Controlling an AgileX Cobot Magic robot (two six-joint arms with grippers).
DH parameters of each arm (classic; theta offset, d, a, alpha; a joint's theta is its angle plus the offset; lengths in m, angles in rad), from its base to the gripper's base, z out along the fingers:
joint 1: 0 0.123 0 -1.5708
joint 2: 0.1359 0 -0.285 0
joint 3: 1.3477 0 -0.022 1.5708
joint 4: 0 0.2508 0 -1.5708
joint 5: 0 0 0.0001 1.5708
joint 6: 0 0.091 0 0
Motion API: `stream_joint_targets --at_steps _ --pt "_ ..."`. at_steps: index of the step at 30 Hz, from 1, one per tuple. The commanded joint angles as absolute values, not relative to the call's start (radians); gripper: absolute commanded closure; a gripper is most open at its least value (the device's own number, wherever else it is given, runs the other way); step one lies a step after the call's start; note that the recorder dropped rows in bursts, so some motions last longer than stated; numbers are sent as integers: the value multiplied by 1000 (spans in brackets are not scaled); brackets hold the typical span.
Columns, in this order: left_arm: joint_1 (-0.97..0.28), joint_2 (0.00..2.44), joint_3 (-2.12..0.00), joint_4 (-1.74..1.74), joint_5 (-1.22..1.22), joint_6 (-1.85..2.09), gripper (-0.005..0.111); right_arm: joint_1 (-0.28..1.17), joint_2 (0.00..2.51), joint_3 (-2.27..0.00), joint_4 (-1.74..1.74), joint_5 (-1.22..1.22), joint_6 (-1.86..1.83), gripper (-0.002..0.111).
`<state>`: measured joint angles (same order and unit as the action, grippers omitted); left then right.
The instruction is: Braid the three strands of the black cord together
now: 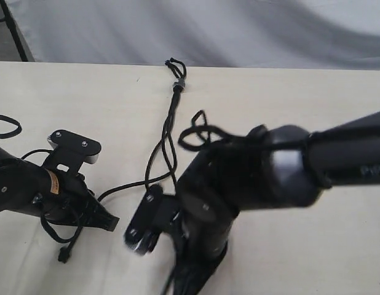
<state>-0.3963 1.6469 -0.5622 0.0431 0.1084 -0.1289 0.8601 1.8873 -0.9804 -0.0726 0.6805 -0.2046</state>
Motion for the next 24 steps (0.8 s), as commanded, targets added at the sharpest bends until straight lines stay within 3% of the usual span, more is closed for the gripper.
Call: stream_joint_targets --at_steps 1,10,16,24 --pt "-393 1640 -556 46 114 -139 106 970 1778 -953 -5 563 -252 108" --pt "-393 1640 -556 46 156 -139 106 709 1527 -953 -117 558 -134 108" --pt "-393 1640 -561 46 192 -139 106 535 1544 -926 -117 552 -99 108" --pt "-393 1640 -570 46 237 -139 106 414 1644 -813 -117 419 -97 108"
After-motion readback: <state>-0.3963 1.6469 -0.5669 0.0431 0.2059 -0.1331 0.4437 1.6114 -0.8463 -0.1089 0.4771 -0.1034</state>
